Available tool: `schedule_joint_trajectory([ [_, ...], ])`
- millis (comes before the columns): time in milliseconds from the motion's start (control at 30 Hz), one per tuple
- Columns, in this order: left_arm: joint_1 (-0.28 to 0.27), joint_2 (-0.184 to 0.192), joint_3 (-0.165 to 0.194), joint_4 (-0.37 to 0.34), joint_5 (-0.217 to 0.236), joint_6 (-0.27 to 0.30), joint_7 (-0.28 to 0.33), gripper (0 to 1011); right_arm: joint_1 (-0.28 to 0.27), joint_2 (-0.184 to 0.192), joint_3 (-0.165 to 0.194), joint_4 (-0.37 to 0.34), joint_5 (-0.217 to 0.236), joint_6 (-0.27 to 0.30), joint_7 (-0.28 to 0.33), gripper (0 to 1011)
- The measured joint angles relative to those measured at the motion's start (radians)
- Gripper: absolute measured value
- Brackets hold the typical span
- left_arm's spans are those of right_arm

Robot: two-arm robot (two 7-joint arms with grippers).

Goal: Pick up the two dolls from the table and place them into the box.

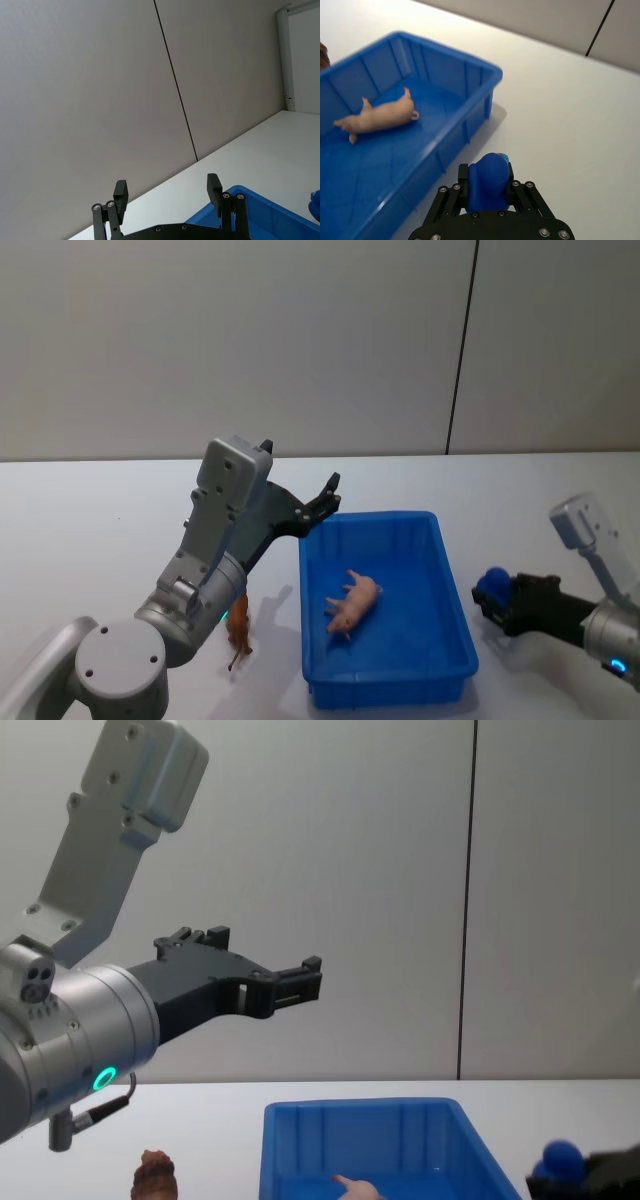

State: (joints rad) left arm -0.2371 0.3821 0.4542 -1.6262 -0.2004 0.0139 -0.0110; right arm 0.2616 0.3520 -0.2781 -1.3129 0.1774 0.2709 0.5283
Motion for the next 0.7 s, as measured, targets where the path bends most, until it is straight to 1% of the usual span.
schedule_joint_trajectory([
  [200, 0.000, 0.000, 0.000, 0.000, 0.000, 0.000, 0.000, 1001, 0.002, 0.003, 0.003, -0.036, -0.005, -0.037, -0.001, 344],
  [433, 0.000, 0.000, 0.000, 0.000, 0.000, 0.000, 0.000, 1001, 0.018, 0.002, 0.004, -0.081, -0.015, -0.085, 0.013, 306],
  [567, 0.000, 0.000, 0.000, 0.000, 0.000, 0.000, 0.000, 1001, 0.037, -0.005, 0.002, -0.107, -0.022, -0.118, 0.033, 280],
  [700, 0.000, 0.000, 0.000, 0.000, 0.000, 0.000, 0.000, 1001, 0.058, -0.014, -0.002, -0.123, -0.025, -0.138, 0.059, 260],
])
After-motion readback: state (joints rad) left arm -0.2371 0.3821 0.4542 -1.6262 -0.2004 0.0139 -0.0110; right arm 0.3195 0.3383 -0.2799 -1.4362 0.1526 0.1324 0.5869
